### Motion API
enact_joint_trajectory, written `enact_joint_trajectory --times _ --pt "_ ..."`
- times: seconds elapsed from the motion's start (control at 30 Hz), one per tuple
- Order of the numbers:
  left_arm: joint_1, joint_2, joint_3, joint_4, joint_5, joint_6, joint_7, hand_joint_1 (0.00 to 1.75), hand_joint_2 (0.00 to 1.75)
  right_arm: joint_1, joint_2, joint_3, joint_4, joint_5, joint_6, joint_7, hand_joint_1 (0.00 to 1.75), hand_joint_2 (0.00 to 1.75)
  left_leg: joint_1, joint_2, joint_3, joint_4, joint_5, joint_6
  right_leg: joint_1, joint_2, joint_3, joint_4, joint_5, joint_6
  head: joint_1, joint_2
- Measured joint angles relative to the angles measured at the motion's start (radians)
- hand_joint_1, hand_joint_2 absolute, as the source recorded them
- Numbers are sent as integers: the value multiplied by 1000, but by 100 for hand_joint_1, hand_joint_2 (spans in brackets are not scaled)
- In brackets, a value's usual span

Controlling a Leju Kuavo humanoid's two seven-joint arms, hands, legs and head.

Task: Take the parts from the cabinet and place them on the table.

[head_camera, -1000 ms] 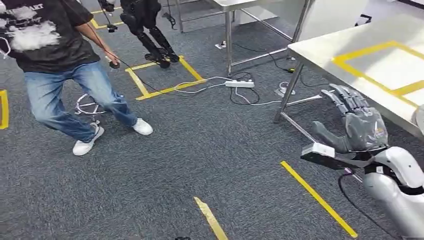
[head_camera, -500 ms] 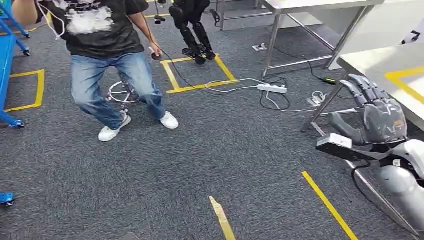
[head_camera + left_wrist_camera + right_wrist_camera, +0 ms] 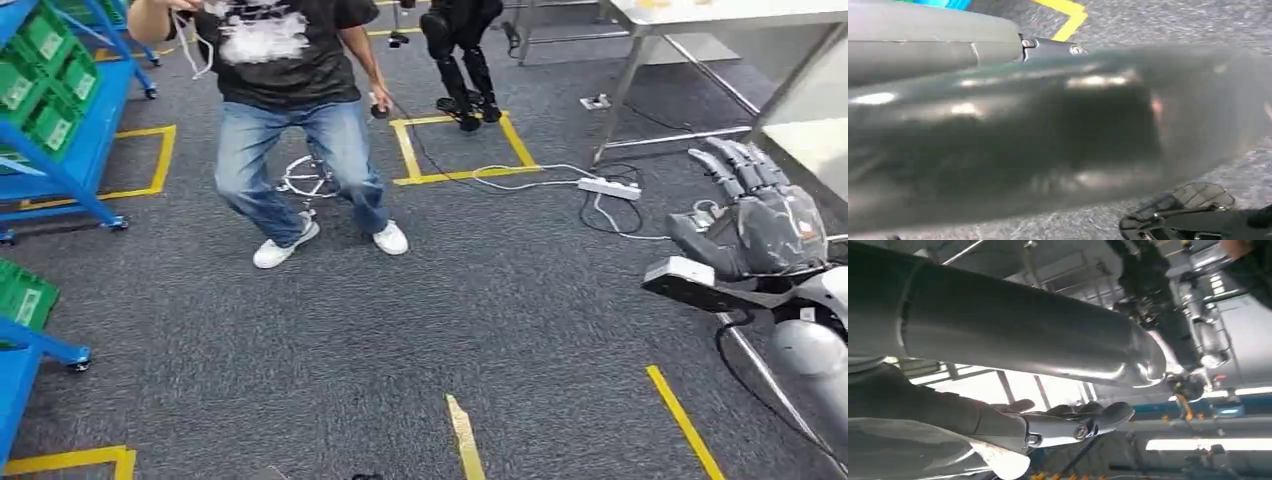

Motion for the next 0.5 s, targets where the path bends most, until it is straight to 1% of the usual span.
enact_joint_trajectory --times 0.03,0.07,0.1,0.13,0.17,0.2,0.27,0.3,0.33,0.37,0.4,0.43,0.47,0.5 --pt "2 1 0 0 0 0 0 0 0 5 0 1 3 0 0 0 0 0 3 2 16 -28 26 -4 -1 -10 1 0 -2 2 0 0" --pt "5 2 0 0 -1 0 0 0 0 9 0 2 5 0 0 0 0 0 7 8 54 -104 70 -7 -4 -20 3 1 -4 6 0 0" --pt "5 2 0 0 -2 0 0 0 0 11 0 2 6 0 0 0 0 0 8 22 99 -192 111 -9 -6 -28 6 3 -7 11 0 0" --pt "5 2 0 0 -2 0 -2 0 0 12 0 3 7 0 0 0 0 0 7 64 139 -272 135 -9 -5 -35 8 6 -12 18 -1 0" --pt "2 1 0 0 -3 0 -2 0 0 15 0 3 8 0 0 0 0 0 -7 86 148 -296 119 -6 3 -42 4 13 -17 26 -4 0" --pt "1 1 0 0 -3 0 -2 0 0 17 -2 4 10 3 0 0 0 0 -3 76 144 -292 119 11 4 -49 4 11 -17 29 0 0" --pt "7 1 0 0 -3 0 -2 0 0 20 -2 7 12 8 0 -1 0 0 -8 56 141 -293 117 23 3 -70 11 8 -21 36 -1 0" --pt "8 1 0 0 -3 0 -2 0 0 23 -2 8 12 11 0 -2 0 0 -6 47 143 -296 120 31 1 -79 14 9 -26 42 -2 0" --pt "10 0 0 0 -3 0 -4 0 0 25 -3 8 12 12 0 -2 0 0 -1 38 147 -299 123 37 -4 -52 4 23 -43 50 1 0" --pt "8 2 0 0 -3 0 -5 0 0 26 -4 8 12 13 0 -2 0 0 0 29 146 -299 123 44 -5 -8 -18 70 -72 50 5 0" --pt "6 3 0 0 -3 0 -5 0 0 27 -8 8 13 16 1 -2 0 0 -1 19 146 -299 123 50 -6 15 -57 148 -108 51 9 0" --pt "5 2 0 0 -3 0 -5 0 0 31 -8 9 15 19 2 -2 0 0 -2 8 145 -299 123 50 -6 26 -102 235 -141 52 11 0" --pt "5 2 0 0 -3 0 -5 0 0 35 -8 13 18 21 5 -1 0 0 -3 -3 145 -299 123 50 -6 30 -145 310 -161 52 11 0" --pt "7 2 0 0 -3 0 -5 0 0 40 -8 16 20 23 5 -1 0 0 -5 -13 146 -299 123 50 -6 31 -168 340 -159 51 11 0"
